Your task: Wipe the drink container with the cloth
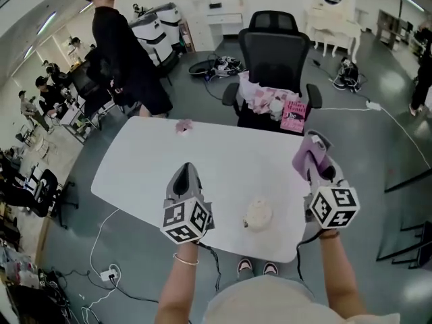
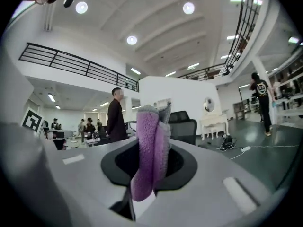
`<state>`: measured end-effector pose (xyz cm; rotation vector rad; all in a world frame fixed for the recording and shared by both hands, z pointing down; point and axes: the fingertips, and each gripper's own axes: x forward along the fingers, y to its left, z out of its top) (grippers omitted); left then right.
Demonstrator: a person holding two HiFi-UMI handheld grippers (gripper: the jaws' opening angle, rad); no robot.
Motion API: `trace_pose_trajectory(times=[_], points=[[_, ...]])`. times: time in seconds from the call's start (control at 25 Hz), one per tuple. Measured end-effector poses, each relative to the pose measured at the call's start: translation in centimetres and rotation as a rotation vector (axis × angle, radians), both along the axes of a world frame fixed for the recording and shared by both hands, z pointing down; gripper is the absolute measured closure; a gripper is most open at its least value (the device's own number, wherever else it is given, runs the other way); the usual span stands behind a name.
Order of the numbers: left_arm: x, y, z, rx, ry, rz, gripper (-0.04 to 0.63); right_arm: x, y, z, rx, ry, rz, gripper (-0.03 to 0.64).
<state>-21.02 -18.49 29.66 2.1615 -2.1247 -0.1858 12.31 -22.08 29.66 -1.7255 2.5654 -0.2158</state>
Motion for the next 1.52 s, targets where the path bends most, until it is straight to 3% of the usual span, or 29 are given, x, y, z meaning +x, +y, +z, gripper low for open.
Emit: trace_pose_trajectory(times=[0.16, 0.36, 0.6, 0.96, 1.52], points=[[1.2, -0.4, -0.7, 0.003, -0.037, -0.031, 0.595, 4.8, 2.1, -0.4, 0.059, -0.023, 0.181, 0.554], [2.2, -0.1, 0.8, -0.006, -0.032, -0.024, 0.595, 9.7, 4.3, 1.6, 0.03, -0.031, 0.327, 0.554], [3.0, 0.6, 1.9, -0.038, -0.021, -0.006, 0.595, 10.5, 5.8, 1.4, 0.023, -0.031, 0.331, 0.554], [4.5, 1.0, 1.7, -0.039, -0.111, 0.03, 0.595, 9.6, 6.2, 0.5, 0.015, 0.03, 0.304, 0.554], [3.7, -0.2, 2.5, -0.053, -0.09, 0.026, 0.595, 8.9, 4.5, 0.6, 0.021, 0.011, 0.306, 0.554]])
